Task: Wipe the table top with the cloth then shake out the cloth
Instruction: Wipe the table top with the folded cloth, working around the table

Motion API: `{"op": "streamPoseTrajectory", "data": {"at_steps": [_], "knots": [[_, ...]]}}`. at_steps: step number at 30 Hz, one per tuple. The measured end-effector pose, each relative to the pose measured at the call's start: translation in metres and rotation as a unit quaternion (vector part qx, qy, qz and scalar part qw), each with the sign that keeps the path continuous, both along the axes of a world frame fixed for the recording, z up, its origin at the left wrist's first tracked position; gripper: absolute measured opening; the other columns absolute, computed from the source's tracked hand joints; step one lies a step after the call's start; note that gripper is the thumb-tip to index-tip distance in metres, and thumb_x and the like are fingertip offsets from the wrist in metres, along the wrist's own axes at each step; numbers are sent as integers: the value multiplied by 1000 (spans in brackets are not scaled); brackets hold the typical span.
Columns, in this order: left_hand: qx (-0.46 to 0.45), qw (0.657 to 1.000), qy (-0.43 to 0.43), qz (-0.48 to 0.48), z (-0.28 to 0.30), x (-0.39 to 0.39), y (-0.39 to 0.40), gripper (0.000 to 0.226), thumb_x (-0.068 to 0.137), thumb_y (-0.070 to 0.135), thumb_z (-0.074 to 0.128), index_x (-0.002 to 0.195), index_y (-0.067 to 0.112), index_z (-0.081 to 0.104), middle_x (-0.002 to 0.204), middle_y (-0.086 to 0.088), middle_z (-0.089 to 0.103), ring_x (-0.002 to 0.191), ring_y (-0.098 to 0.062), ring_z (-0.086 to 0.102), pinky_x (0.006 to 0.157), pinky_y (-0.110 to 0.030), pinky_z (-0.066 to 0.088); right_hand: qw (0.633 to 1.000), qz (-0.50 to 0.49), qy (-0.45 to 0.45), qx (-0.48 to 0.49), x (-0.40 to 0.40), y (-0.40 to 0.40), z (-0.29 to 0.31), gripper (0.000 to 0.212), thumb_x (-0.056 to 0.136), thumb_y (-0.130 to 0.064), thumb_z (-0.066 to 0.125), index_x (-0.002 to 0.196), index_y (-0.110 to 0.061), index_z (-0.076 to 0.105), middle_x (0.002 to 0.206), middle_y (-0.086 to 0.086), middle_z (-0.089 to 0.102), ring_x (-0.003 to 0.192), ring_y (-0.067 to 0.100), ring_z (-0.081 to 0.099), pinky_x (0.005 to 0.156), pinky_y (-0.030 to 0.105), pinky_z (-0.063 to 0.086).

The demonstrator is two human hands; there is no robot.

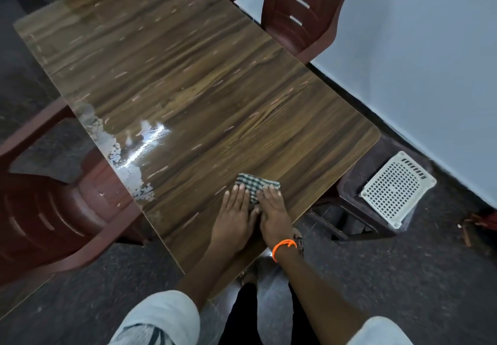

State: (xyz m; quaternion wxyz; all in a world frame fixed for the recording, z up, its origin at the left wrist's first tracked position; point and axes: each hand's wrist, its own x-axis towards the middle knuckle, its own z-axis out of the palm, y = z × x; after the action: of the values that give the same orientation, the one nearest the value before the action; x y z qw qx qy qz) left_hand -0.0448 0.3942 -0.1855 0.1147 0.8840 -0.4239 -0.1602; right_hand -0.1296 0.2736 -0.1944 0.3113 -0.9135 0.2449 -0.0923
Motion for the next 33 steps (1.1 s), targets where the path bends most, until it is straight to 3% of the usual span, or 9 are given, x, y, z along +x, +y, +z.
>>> {"op": "streamPoseTrajectory", "data": {"at_steps": [5, 8, 14, 18, 22, 25, 29, 33], "knots": [[14, 1000, 2, -10, 7, -54, 56, 70, 109, 49, 20, 149, -5, 40, 157, -23, 36, 151, -32, 25, 121, -47, 17, 997, 81, 1, -7, -48, 30, -14, 48, 89, -6, 58, 136, -11, 49, 148, 4, 39, 142, 19, 24, 114, 44, 24], [59, 997, 10, -50, 9, -82, 60, 75, 109, 53, 17, 150, -6, 37, 158, -25, 32, 151, -34, 25, 120, -47, 16, 996, 89, 23, -20, -76, 24, -21, 54, 88, -4, 63, 138, -16, 47, 150, 0, 36, 143, 17, 24, 115, 43, 24], [62, 997, 13, -43, 14, -52, 13, 72, 107, 50, 20, 150, -5, 39, 158, -24, 35, 152, -32, 25, 123, -45, 8, 1000, -22, -17, -7, -50, 2, -14, 39, 91, -23, 50, 126, -9, 59, 140, 5, 47, 137, 16, 33, 117, 36, 15], [72, 997, -4, -8, 20, -14, 8, 73, 105, 51, 15, 154, 0, 33, 163, -18, 28, 155, -27, 16, 126, -43, 3, 999, -46, -23, 13, -8, 17, -15, 41, 89, -12, 46, 128, -5, 57, 142, 6, 45, 138, 23, 34, 117, 39, 15], [77, 995, -2, 64, 24, 5, 37, 76, 102, 51, 5, 157, 3, 29, 165, -16, 24, 155, -26, 13, 127, -41, 0, 1000, 15, -16, 19, 25, 44, -11, 45, 90, -16, 37, 130, -6, 54, 142, 10, 47, 139, 21, 31, 116, 40, 16], [66, 993, 3, 96, 21, -6, 70, 71, 105, 46, 14, 153, 0, 36, 161, -19, 32, 153, -29, 22, 127, -42, 6, 996, 94, 8, 0, 22, 65, -14, 44, 91, -20, 38, 129, -7, 55, 141, 12, 49, 138, 23, 33, 116, 41, 17], [46, 993, -8, 107, 13, -58, 102, 62, 105, 40, 30, 143, -5, 50, 151, -24, 46, 145, -36, 39, 121, -46, 19, 987, 162, 7, -1, -22, 77, -19, 40, 94, -23, 42, 128, -8, 57, 140, 10, 50, 137, 22, 34, 116, 39, 16], [49, 991, 27, 119, 18, -121, 88, 67, 107, 42, 25, 143, -10, 47, 152, -29, 42, 146, -39, 34, 120, -48, 19, 977, 211, -3, -26, -67, 49, -17, 42, 86, -14, 53, 127, -11, 58, 141, 5, 49, 138, 20, 33, 116, 41, 16]]}}
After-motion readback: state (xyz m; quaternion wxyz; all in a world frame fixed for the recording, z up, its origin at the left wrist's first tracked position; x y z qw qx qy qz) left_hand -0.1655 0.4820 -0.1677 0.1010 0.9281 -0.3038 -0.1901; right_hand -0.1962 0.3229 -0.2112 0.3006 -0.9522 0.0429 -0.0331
